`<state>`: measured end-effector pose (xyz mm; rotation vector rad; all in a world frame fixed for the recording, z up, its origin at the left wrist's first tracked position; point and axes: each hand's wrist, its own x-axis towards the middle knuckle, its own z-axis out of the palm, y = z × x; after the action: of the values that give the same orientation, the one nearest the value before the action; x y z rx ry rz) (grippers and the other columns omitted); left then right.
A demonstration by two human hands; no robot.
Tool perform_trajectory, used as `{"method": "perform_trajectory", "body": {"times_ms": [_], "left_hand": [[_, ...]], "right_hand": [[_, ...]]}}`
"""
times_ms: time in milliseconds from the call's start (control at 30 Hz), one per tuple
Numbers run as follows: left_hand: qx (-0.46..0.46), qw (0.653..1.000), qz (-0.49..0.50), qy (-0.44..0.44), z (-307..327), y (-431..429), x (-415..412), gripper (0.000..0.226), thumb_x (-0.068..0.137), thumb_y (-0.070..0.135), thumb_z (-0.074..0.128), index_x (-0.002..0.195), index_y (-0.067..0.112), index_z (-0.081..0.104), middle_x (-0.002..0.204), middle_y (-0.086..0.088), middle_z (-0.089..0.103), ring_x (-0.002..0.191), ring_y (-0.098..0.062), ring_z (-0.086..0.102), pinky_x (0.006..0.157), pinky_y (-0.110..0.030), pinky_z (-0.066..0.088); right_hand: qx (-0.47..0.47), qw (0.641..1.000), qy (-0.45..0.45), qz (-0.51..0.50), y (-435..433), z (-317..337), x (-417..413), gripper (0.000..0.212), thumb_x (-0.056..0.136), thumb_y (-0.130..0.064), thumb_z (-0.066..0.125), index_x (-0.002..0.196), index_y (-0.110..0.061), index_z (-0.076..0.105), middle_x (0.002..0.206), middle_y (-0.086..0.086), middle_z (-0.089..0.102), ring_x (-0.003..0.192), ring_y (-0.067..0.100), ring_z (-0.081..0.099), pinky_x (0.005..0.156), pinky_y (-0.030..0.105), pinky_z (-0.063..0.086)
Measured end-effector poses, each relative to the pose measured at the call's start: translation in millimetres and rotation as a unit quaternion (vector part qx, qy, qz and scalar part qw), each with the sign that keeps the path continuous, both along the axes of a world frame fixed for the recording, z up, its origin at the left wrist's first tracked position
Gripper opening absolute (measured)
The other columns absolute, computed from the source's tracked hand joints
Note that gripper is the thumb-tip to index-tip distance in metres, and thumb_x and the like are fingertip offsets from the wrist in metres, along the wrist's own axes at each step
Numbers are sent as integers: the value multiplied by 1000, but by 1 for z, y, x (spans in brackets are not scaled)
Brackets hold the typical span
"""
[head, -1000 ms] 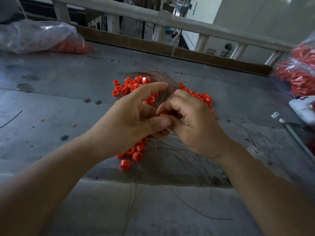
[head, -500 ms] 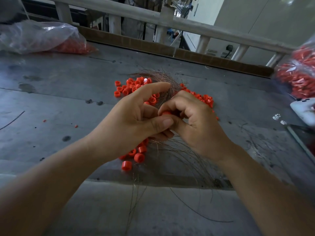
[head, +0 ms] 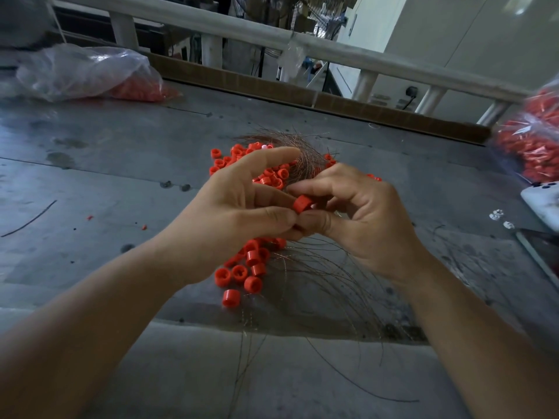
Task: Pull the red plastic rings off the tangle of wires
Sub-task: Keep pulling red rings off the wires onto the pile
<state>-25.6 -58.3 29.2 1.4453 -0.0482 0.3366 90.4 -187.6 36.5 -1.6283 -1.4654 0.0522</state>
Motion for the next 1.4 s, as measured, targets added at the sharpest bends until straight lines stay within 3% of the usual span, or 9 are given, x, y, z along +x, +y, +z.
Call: {"method": "perform_trajectory", "body": {"times_ms": [300, 400, 533, 733, 867, 1033, 1200, 1267, 1400], "left_hand": [[45, 999, 28, 11, 1, -2, 0, 57, 61, 24, 66, 116, 23, 50, 77, -7, 73, 71, -19, 70, 61, -20, 54], [67, 997, 43, 6, 1, 1, 1, 41, 68, 22, 67, 107, 20, 57, 74, -5, 72, 65, -15, 69, 57, -20, 53], [-34, 999, 23, -13, 2, 9, 0, 38, 71, 20, 62, 108, 16, 60, 79, -5, 71, 67, -15, 67, 55, -21, 52], [-105, 994, 16, -23, 2, 13, 3, 24, 73, 7, 55, 88, 8, 73, 86, -10, 72, 73, -14, 68, 62, -20, 54], [9, 995, 98, -5, 0, 11, 2, 11, 60, 15, 78, 70, 16, 74, 67, -3, 69, 62, -12, 66, 59, -16, 51], [200, 954, 217, 60, -6, 16, 5, 22, 67, 12, 74, 70, 33, 71, 69, 6, 70, 61, -10, 64, 62, -18, 54], [290, 919, 223, 145, -11, 15, 7, 21, 70, 9, 70, 58, 26, 69, 66, 9, 69, 63, -8, 65, 68, -28, 56], [304, 914, 214, 165, -12, 14, 8, 14, 70, 16, 70, 58, 22, 69, 58, 8, 66, 54, -9, 61, 60, -26, 55], [274, 917, 236, 168, -16, 19, 13, 24, 76, 23, 70, 53, 18, 65, 34, 14, 46, 29, -1, 37, 33, -8, 27]], "right_hand": [[-3, 1000, -8, 8, 0, 0, -1, 35, 73, -17, 67, 105, -26, 56, 86, -13, 57, 79, 0, 57, 66, 11, 44], [6, 1000, 18, 9, 0, -1, -3, 37, 73, -18, 68, 107, -27, 54, 88, -11, 59, 83, 1, 59, 72, 15, 47], [-13, 997, 71, 0, 0, 0, -3, 29, 79, -21, 63, 105, -32, 56, 92, -14, 64, 89, 2, 62, 81, 19, 49], [-2, 997, 75, -34, -3, 2, -1, 8, 80, -26, 61, 83, -34, 61, 64, -19, 62, 63, -3, 58, 59, 9, 43], [-32, 996, 12, -85, -5, 5, 5, 11, 82, -17, 64, 81, -28, 65, 74, -12, 57, 69, 1, 54, 62, 10, 40], [-129, 986, 12, -105, -6, 4, 9, 12, 80, -15, 68, 76, -25, 67, 72, -10, 61, 66, -1, 53, 61, 9, 42], [-256, 963, -26, -81, -4, -2, 8, 14, 81, -21, 67, 73, -32, 63, 71, -17, 60, 72, -7, 56, 64, 5, 43], [-279, 957, -37, -77, -3, -5, 8, 4, 81, -25, 67, 78, -27, 66, 68, -19, 58, 69, -12, 54, 62, 2, 40], [-295, 952, -40, -73, -3, -6, 10, 4, 80, -29, 68, 76, -27, 66, 67, -19, 58, 68, -15, 53, 59, 1, 38]]}}
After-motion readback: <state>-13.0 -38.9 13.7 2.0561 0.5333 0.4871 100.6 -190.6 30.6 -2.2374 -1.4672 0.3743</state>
